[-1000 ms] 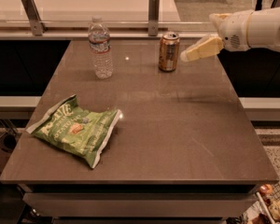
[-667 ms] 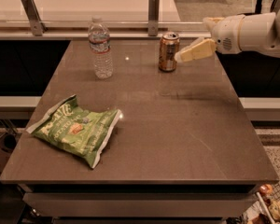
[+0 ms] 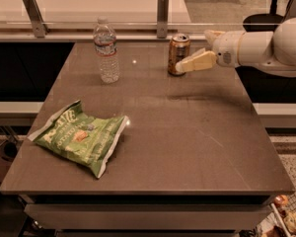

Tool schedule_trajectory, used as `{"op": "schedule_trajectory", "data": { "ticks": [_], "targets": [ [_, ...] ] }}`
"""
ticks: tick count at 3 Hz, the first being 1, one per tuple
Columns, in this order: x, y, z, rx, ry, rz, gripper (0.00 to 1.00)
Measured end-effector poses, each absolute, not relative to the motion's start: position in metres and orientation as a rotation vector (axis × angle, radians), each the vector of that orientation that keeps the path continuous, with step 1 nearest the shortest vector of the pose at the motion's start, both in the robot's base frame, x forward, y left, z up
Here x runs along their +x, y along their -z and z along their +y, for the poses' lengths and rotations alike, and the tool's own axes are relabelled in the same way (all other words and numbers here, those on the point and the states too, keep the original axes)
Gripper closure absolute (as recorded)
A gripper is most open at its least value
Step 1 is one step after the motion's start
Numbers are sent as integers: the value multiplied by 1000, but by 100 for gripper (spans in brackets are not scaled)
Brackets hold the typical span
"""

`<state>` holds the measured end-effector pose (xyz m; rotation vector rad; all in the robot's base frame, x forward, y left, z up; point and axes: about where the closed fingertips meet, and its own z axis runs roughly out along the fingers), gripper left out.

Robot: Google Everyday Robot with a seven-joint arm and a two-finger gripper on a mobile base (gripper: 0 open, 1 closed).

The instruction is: Knock orange can over

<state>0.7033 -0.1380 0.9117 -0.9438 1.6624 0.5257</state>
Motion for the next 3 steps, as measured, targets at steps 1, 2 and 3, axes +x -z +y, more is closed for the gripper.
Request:
{"op": "schedule_trajectory", "data": {
  "ticks": [1,2,3],
  "targets": [
    [719,-900,-130,-920,-570,1628,0],
    [737,-888,-122,-885,-615,1605,0],
    [751,-879,-115,-861,-639,1590,18]
  ]
}}
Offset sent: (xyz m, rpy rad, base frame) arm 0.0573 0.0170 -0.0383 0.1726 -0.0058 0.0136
